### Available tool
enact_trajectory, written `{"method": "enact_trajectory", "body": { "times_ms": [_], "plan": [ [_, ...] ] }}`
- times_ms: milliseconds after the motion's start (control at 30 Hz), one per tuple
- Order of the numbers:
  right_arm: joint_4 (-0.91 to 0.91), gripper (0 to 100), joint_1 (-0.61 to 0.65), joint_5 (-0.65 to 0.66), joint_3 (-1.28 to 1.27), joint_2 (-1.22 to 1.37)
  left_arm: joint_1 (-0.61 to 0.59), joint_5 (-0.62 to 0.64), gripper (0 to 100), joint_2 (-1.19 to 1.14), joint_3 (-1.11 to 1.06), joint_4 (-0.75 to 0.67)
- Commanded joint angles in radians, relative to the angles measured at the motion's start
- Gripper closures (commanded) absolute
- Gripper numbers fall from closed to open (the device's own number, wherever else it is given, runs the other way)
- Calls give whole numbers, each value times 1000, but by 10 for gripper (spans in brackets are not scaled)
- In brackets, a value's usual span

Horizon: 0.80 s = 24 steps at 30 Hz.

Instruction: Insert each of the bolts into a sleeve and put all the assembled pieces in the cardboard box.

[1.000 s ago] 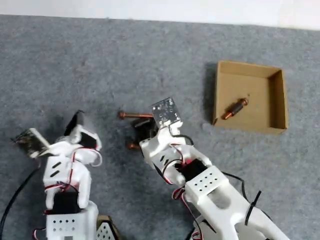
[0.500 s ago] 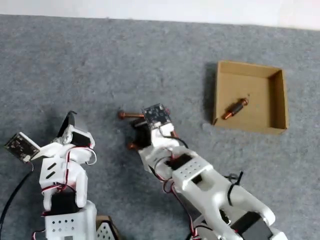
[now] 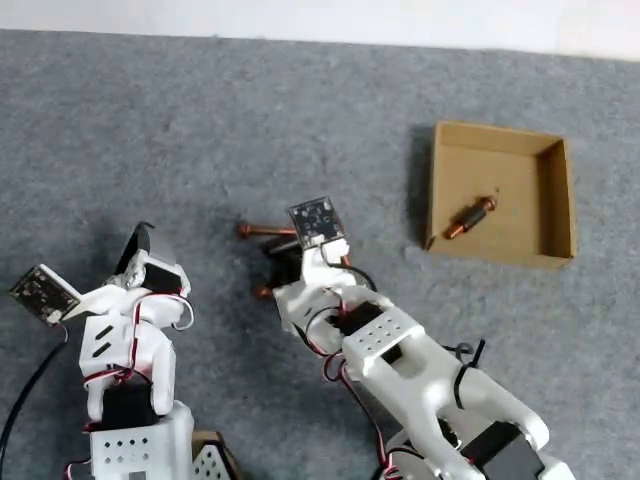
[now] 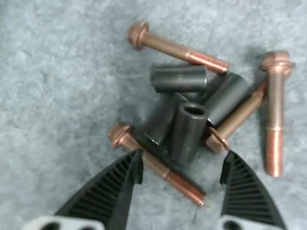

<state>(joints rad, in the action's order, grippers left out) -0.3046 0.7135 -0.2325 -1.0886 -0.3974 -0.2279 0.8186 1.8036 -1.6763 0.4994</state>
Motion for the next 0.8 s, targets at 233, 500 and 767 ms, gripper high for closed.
{"method": "enact_trajectory", "body": {
  "times_ms": [233, 500, 767],
  "plan": [
    [108, 757, -15, -26, 44, 4, 4, 5, 993, 13, 12, -23],
    [113, 757, -15, -26, 44, 4, 4, 5, 993, 13, 12, -23],
    [114, 757, -15, -21, 44, 5, 4, 5, 993, 13, 10, -23]
  ]
}}
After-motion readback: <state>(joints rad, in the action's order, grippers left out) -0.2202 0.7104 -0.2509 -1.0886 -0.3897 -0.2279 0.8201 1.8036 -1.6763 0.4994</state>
